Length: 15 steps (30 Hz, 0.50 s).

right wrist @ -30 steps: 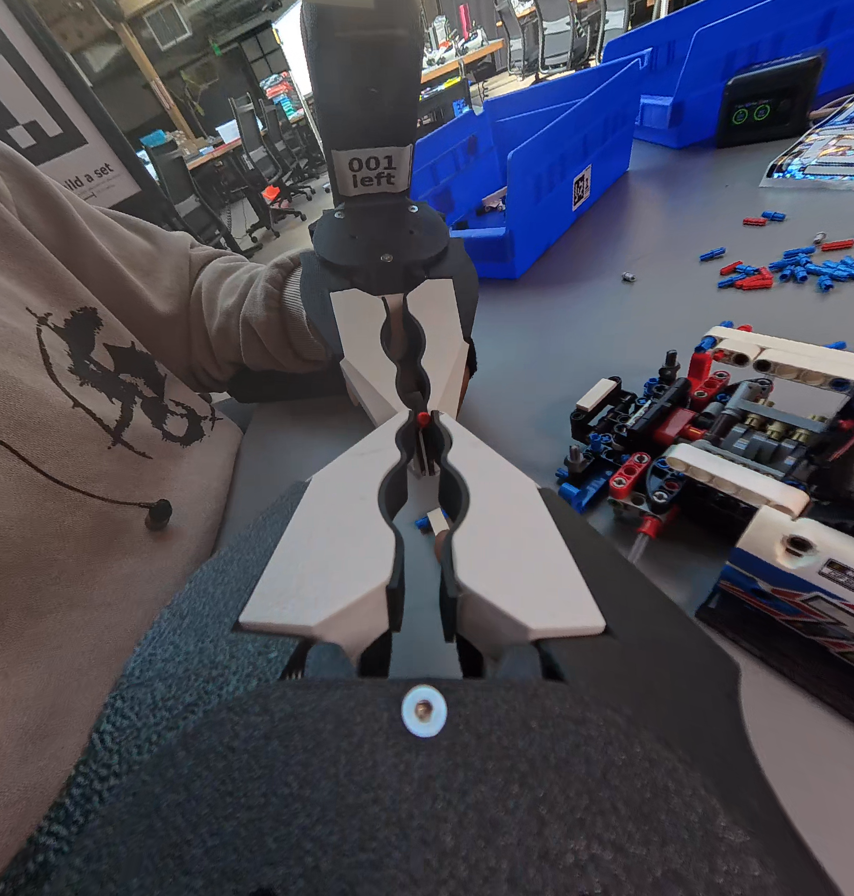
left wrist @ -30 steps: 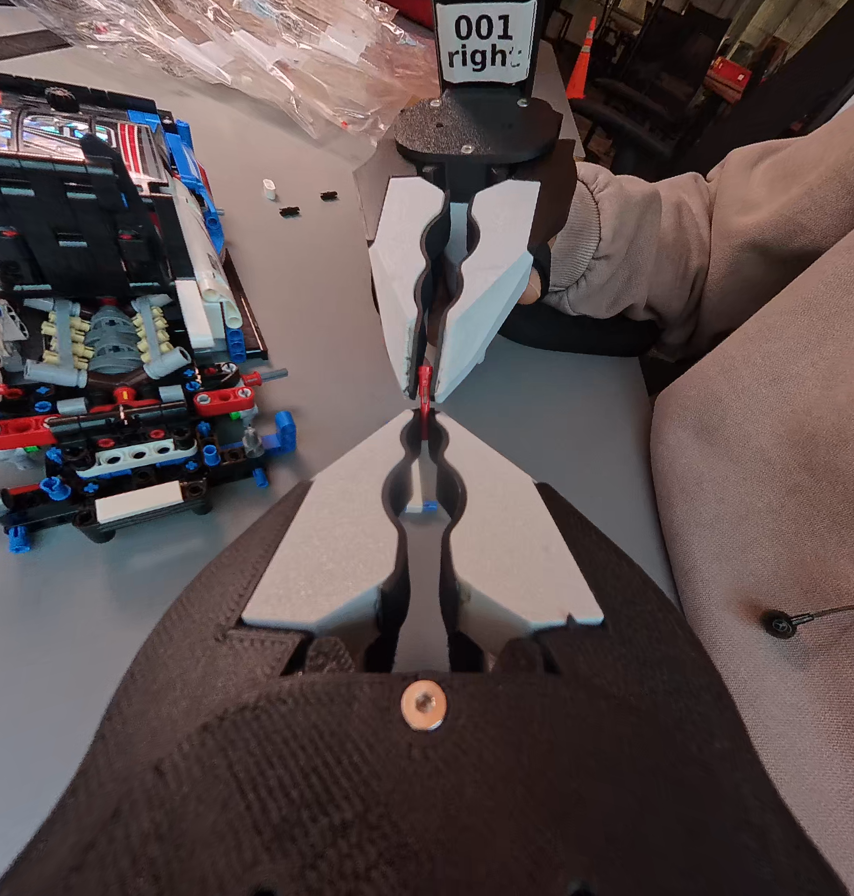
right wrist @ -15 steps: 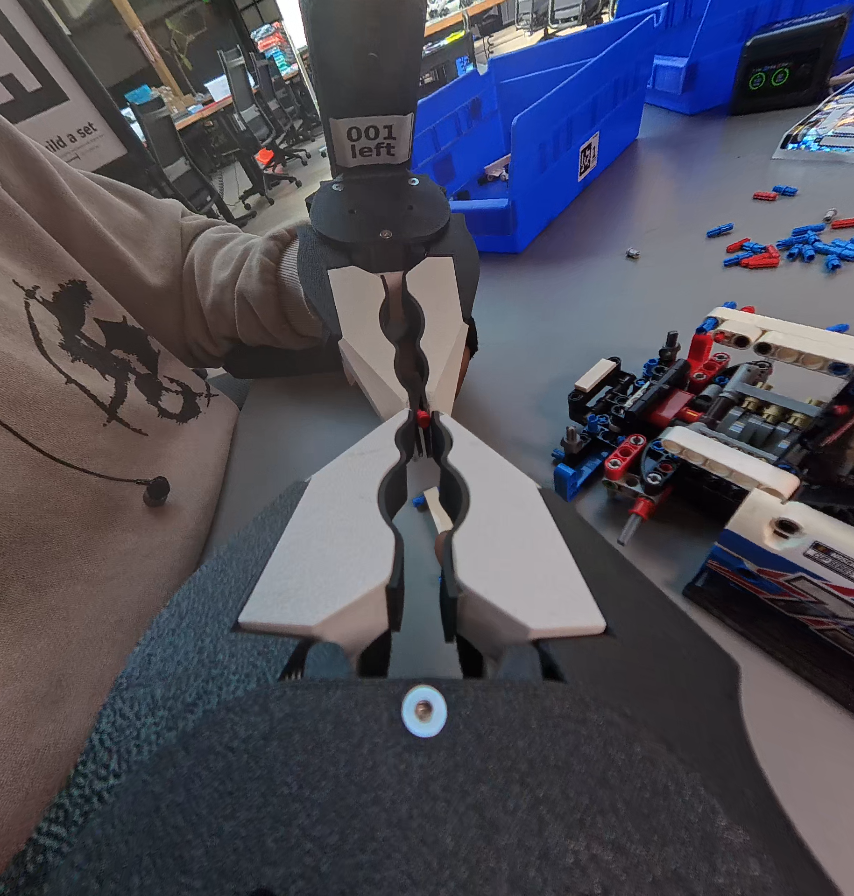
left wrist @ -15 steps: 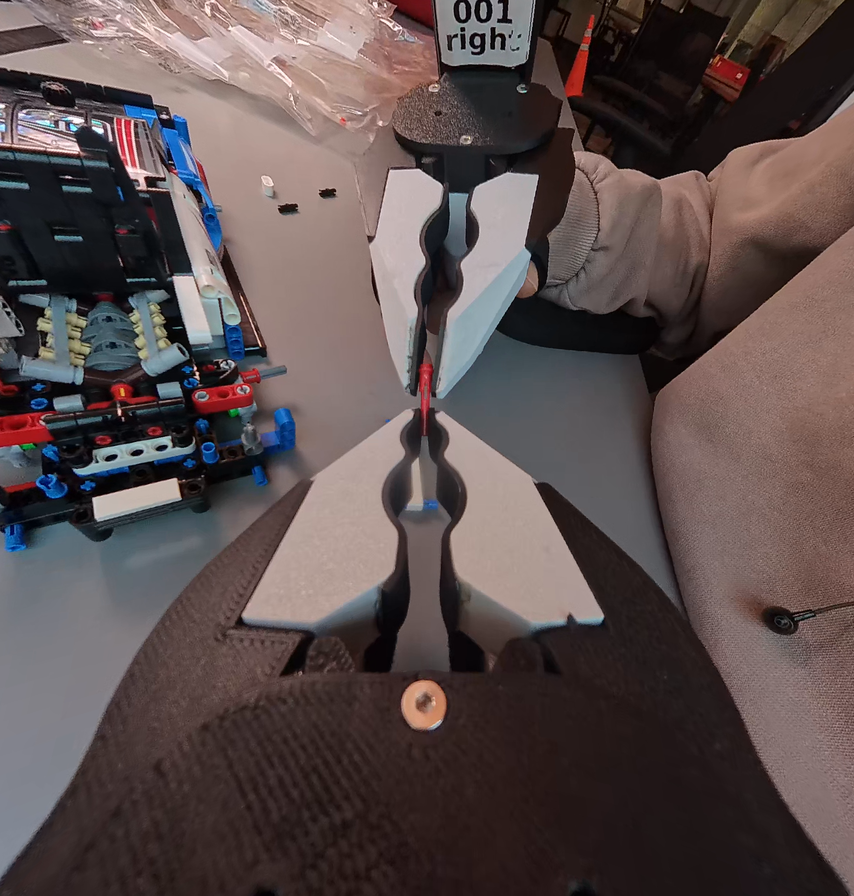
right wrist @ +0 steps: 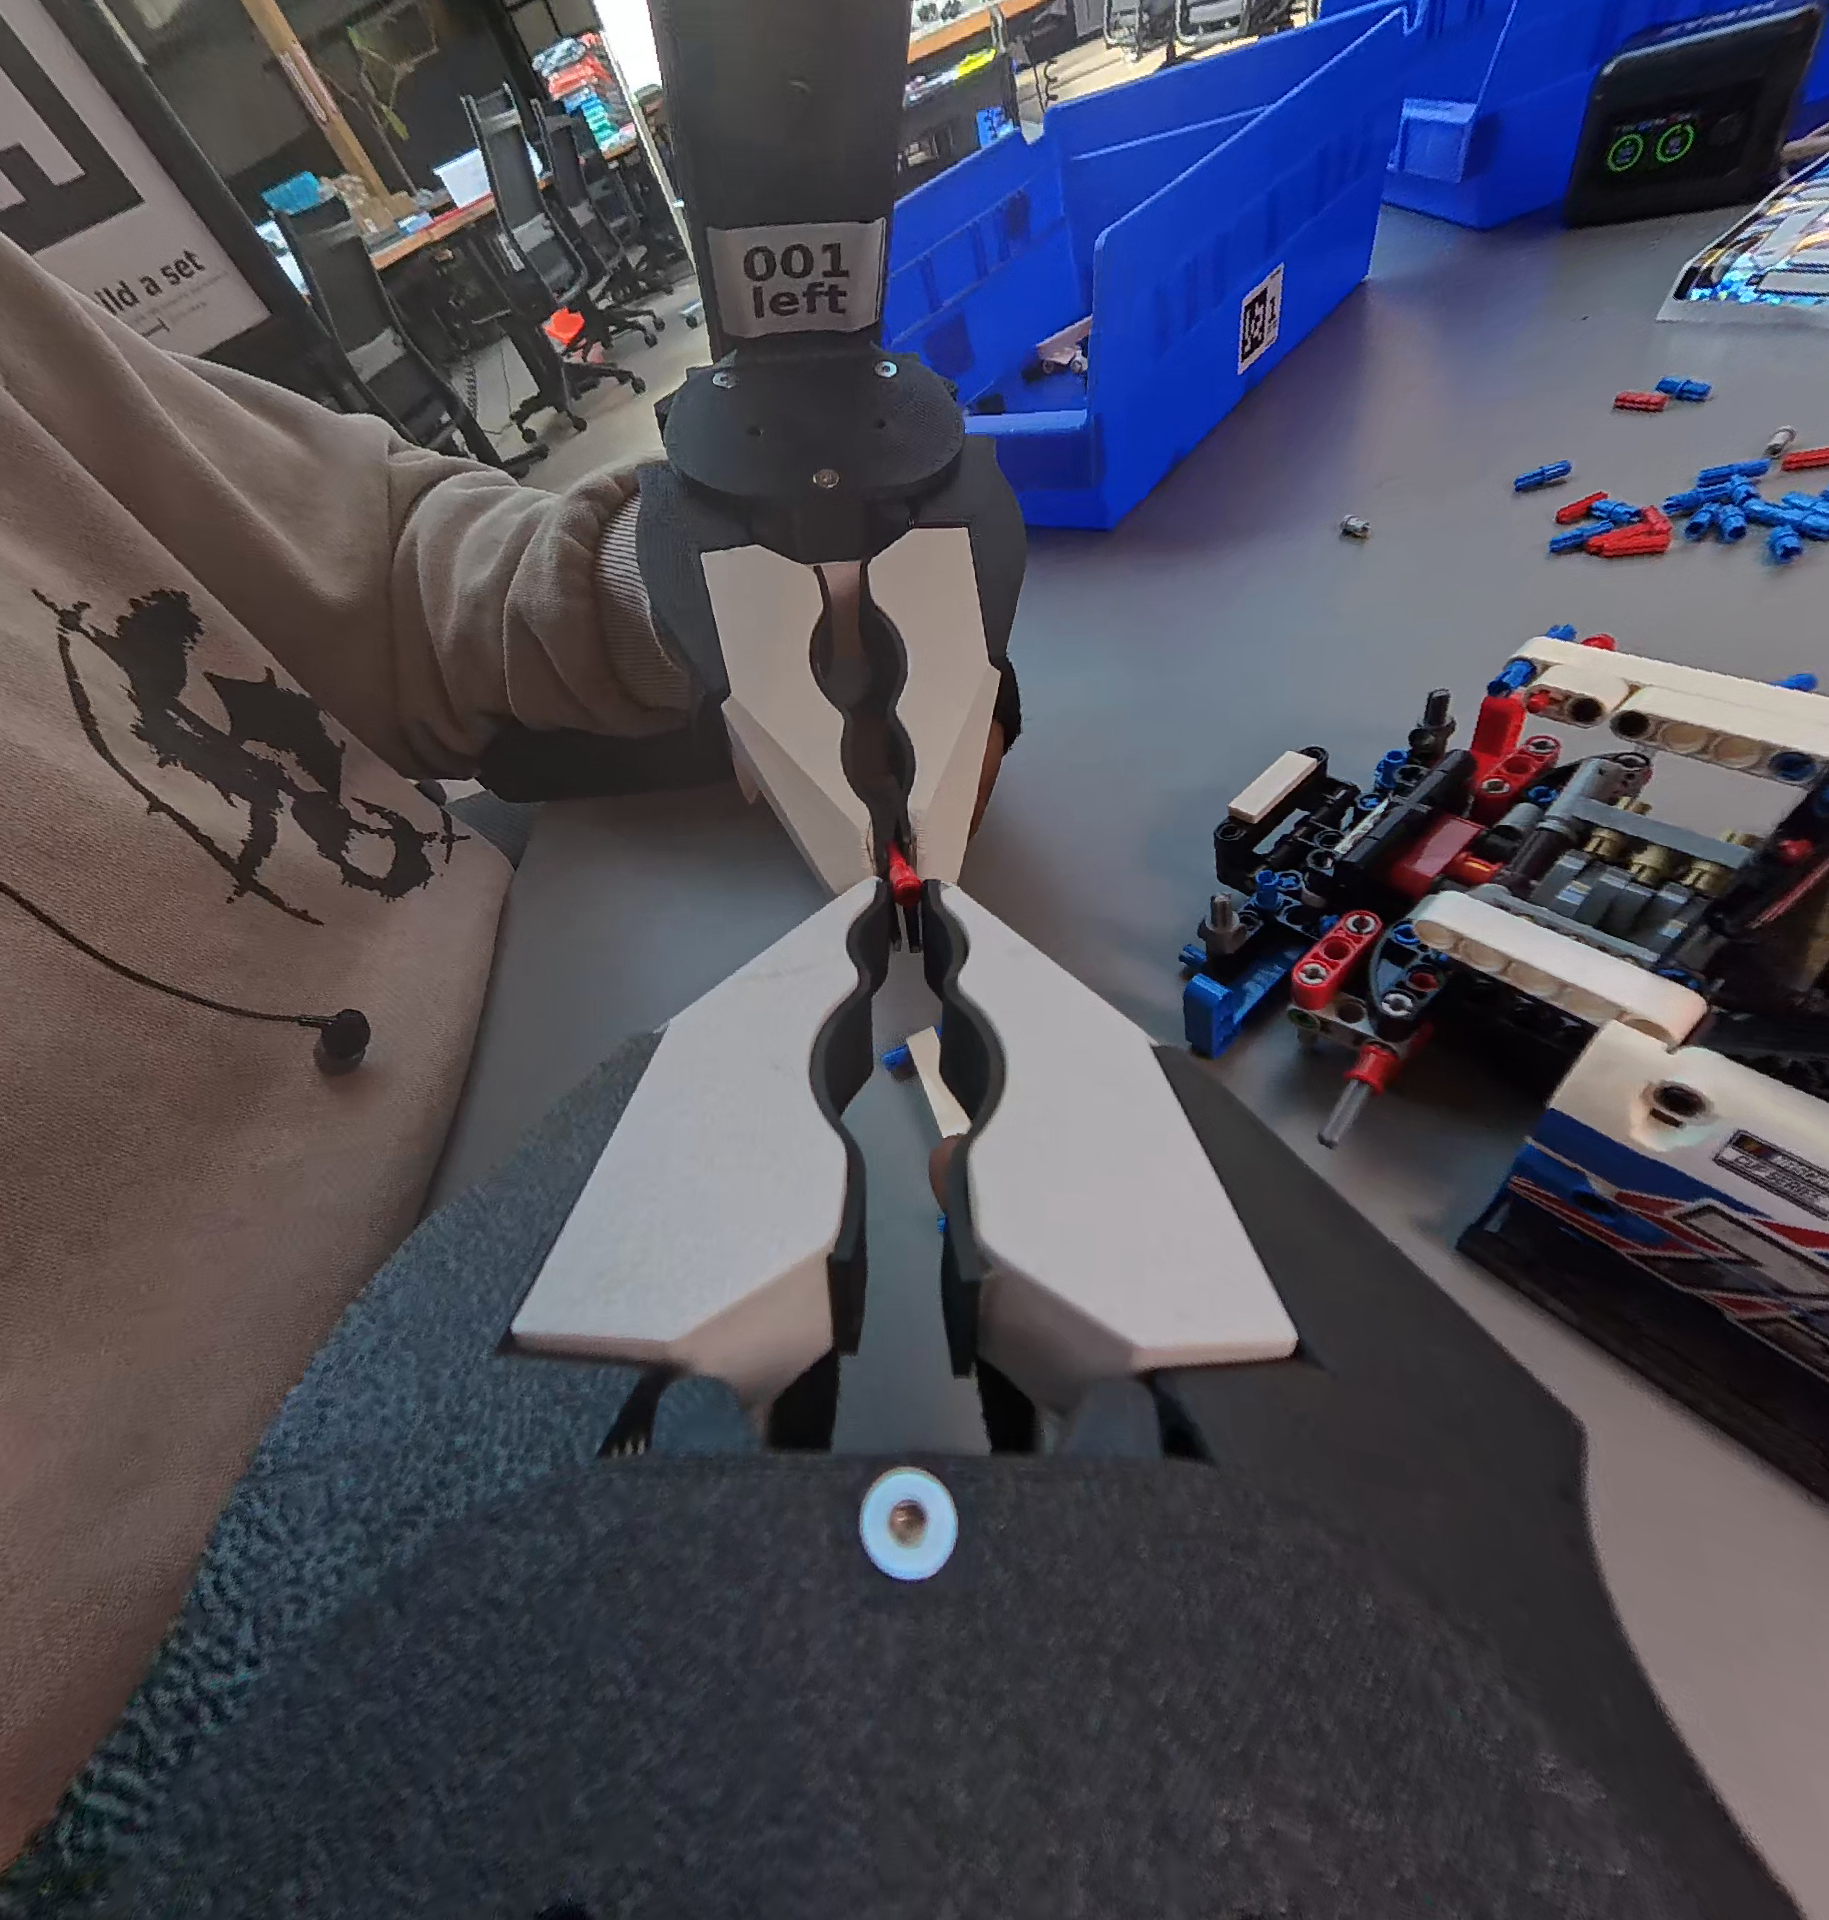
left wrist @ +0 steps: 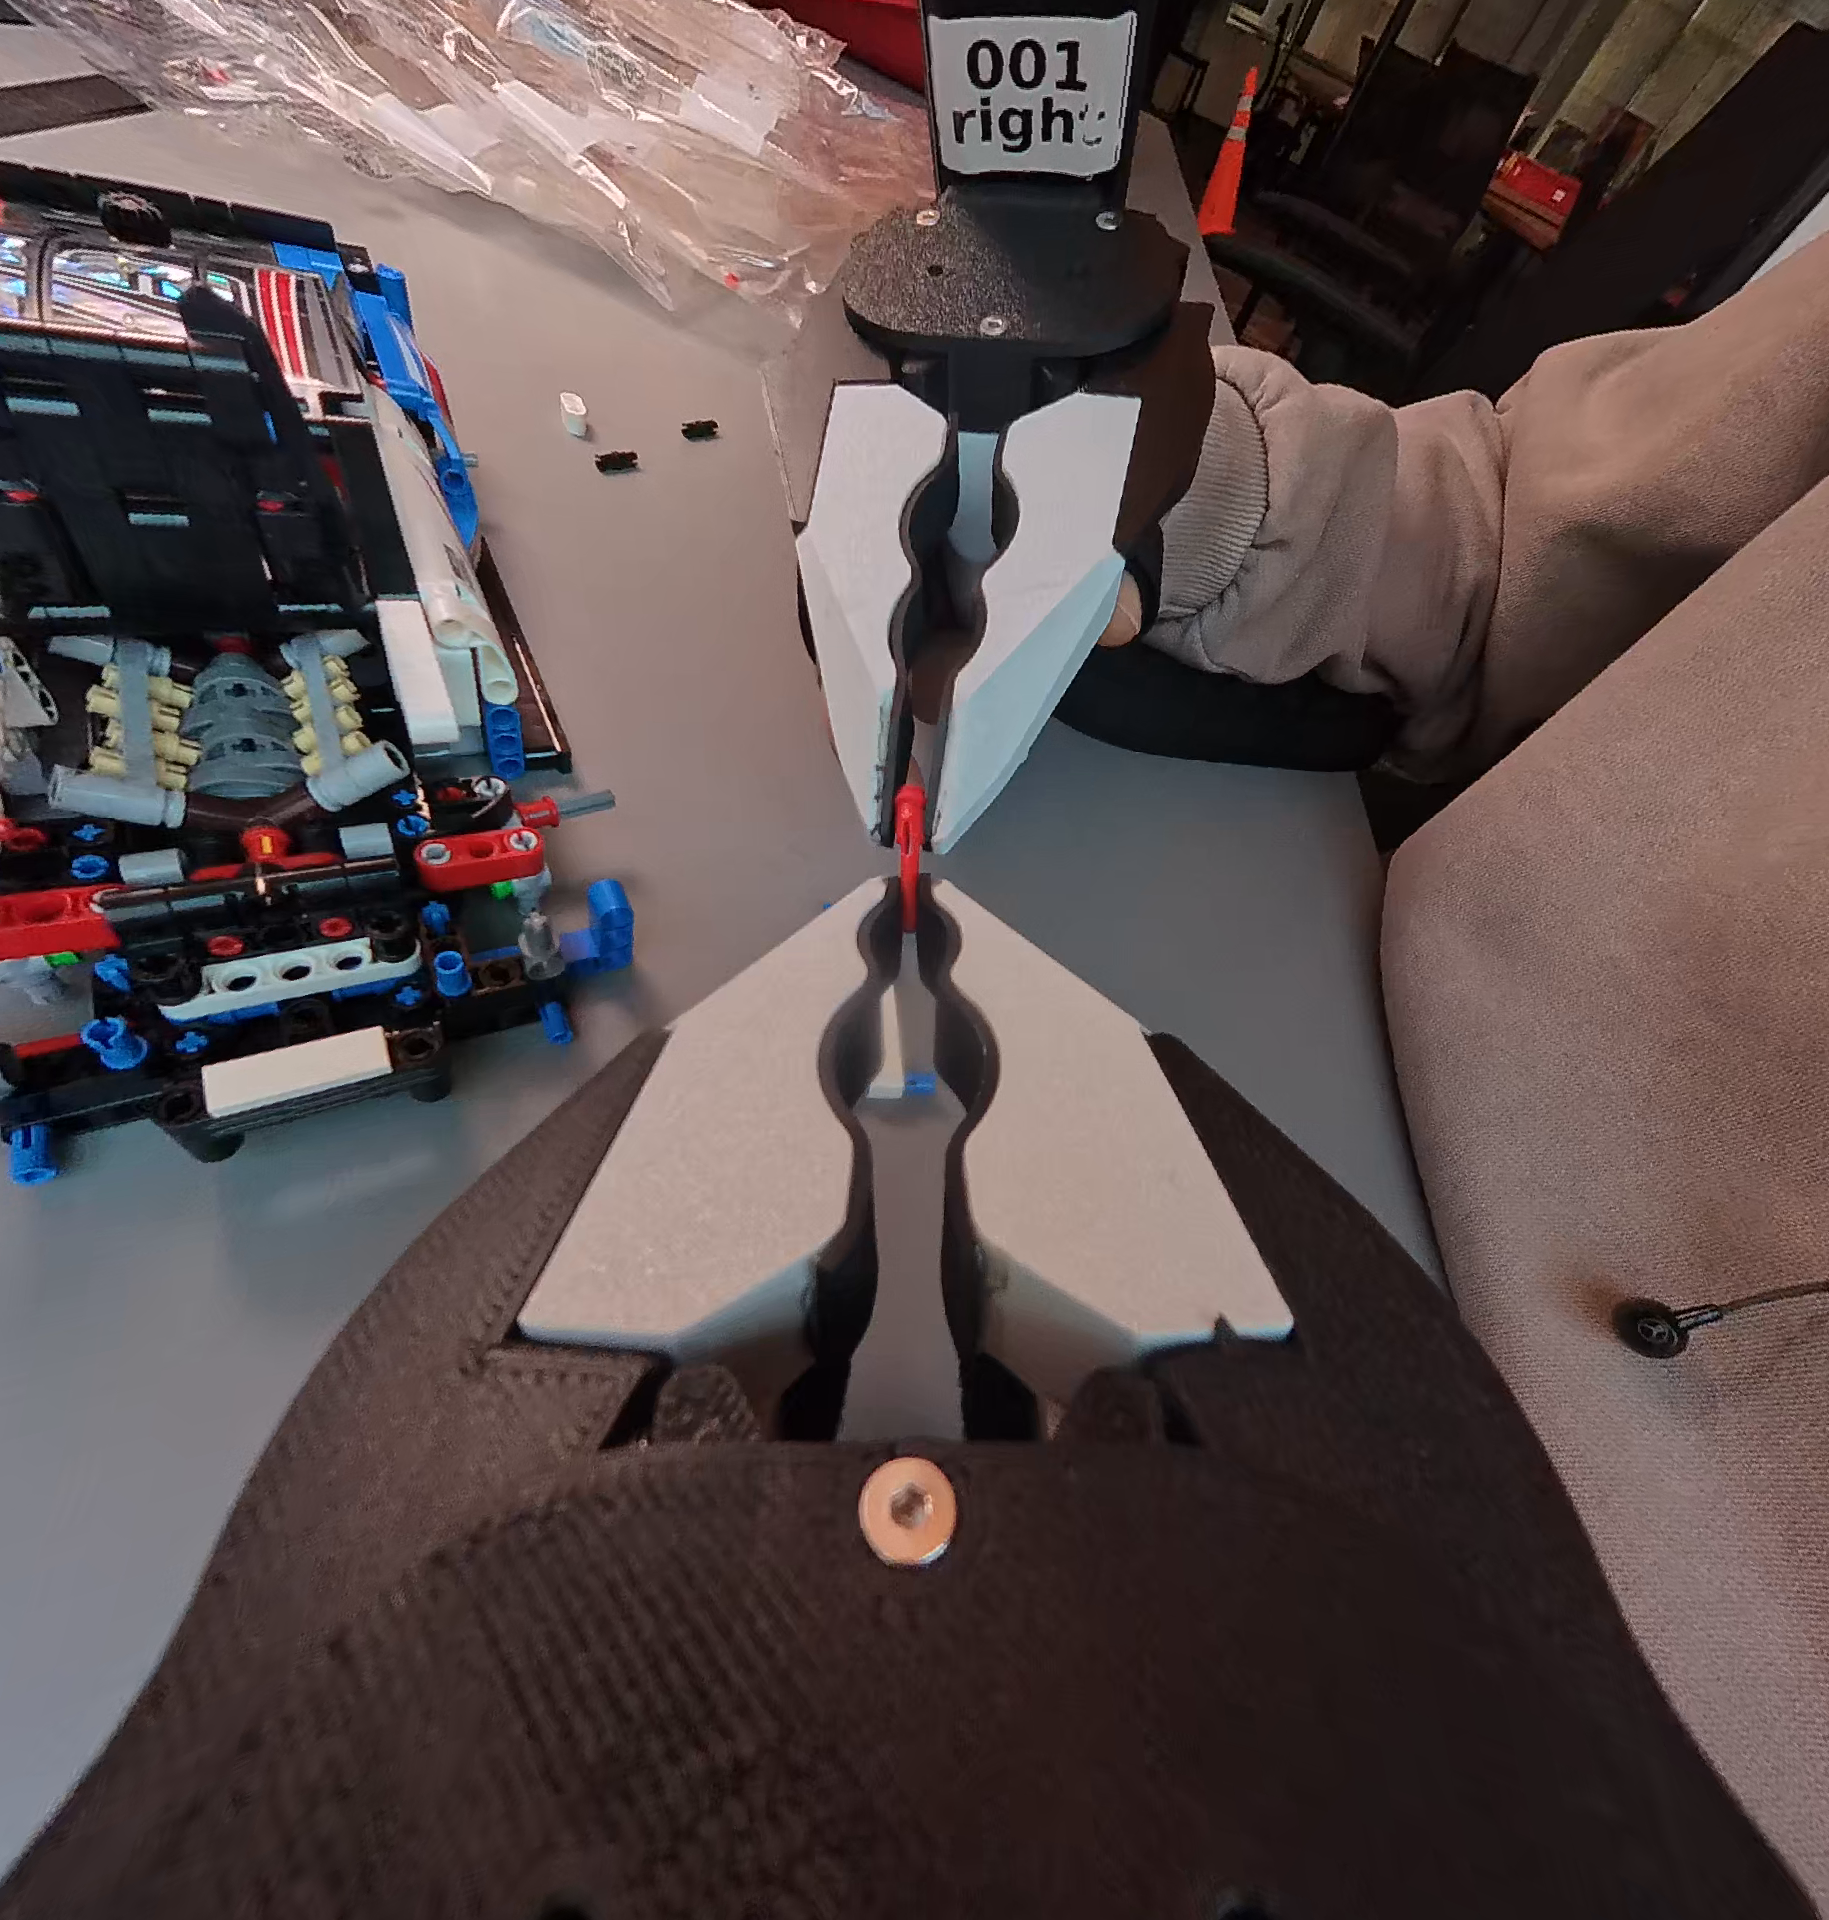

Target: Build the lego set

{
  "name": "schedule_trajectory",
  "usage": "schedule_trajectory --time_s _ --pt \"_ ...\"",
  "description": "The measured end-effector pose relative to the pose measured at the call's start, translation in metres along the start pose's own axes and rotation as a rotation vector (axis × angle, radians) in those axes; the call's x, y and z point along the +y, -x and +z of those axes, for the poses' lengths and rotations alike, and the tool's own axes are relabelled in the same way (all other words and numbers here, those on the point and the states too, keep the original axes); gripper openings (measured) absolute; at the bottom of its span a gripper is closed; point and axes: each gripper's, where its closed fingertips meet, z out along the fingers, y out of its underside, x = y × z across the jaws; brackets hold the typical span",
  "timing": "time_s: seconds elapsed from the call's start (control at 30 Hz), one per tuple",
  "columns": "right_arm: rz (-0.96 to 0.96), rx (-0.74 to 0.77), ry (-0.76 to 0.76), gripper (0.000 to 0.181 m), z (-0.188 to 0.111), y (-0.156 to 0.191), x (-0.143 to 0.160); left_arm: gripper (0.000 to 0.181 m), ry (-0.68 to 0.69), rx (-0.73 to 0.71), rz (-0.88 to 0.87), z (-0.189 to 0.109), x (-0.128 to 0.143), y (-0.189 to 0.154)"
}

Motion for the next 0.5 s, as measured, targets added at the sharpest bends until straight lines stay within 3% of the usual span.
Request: schedule_trajectory --time_s 0.37,0.5 --pt "0.123 -0.029 -0.086 0.002 0.003 -0.001 -0.009 0.001 0.007 -0.011 -0.014 0.003 0.004 0.003" --pt "0.187 -0.012 -0.104 0.003 -0.004 -0.010 -0.013 0.018 0.039 -0.049 -0.015 0.000 0.008 0.010"
